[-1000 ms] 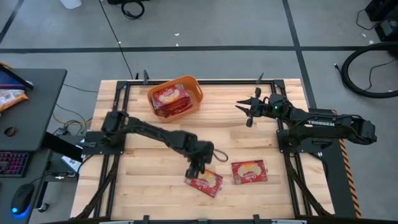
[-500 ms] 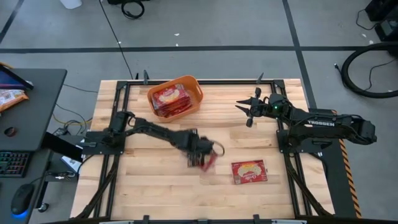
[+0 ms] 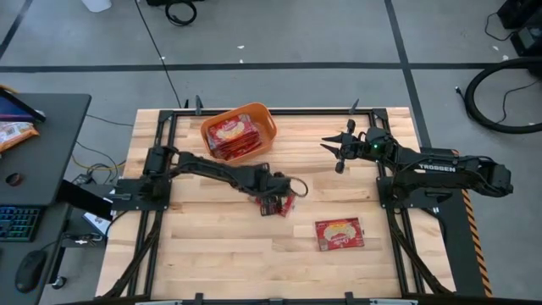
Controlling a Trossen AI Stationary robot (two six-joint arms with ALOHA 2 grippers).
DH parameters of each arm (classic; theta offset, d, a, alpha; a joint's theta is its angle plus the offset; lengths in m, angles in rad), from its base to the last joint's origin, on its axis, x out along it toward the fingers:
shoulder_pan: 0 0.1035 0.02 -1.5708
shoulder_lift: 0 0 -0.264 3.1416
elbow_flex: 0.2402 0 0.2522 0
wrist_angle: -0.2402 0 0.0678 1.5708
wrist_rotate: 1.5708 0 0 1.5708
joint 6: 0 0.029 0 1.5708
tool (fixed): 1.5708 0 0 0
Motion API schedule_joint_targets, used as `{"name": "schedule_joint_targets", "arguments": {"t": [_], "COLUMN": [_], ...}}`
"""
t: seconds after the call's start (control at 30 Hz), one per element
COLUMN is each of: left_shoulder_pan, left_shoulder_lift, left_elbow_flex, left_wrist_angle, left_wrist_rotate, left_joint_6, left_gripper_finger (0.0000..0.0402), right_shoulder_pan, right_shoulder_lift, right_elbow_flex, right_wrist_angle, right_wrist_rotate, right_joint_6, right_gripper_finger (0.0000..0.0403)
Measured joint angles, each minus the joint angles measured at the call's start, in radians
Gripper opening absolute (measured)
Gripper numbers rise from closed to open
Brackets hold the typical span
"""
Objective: Sort popcorn bags into baskets
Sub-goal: Put the center red popcorn pack into the orange bin
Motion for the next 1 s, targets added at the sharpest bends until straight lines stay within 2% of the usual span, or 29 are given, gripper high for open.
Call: {"name": "schedule_joint_targets", "arguments": {"t": [0.13,0.3,0.43,0.53,0.67,0.93,1.0], "left_shoulder_pan": [-0.059,-0.124,-0.154,-0.159,-0.150,-0.114,-0.095], "left_shoulder_lift": [0.015,0.036,0.069,0.094,0.107,0.092,0.074], "left_elbow_flex": [0.000,-0.001,0.000,0.002,0.005,0.003,0.016], "left_wrist_angle": [0.037,0.008,-0.011,-0.017,-0.064,-0.109,-0.131], "left_wrist_rotate": [-0.029,-0.120,-0.174,-0.193,-0.209,-0.145,-0.115], "left_joint_6": [0.027,0.160,0.213,0.223,0.223,0.170,0.154], "left_gripper_finger": [0.0227,0.0275,0.0281,0.0271,0.0223,0.0024,0.0013], "right_shoulder_pan": [0.000,0.000,0.000,0.000,0.000,0.000,0.000], "right_shoulder_lift": [0.000,0.000,0.000,0.000,0.000,0.000,0.000], "right_elbow_flex": [0.000,0.000,0.000,0.000,0.000,0.000,0.000], "right_wrist_angle": [0.000,0.001,0.001,0.002,0.003,0.004,0.004], "right_wrist_rotate": [-0.001,-0.003,-0.003,-0.003,-0.003,-0.002,-0.002], "right_joint_6": [0.001,0.002,0.002,0.002,0.002,0.002,0.002], "right_gripper_finger": [0.0094,0.0094,0.0094,0.0094,0.0094,0.0094,0.0094]}}
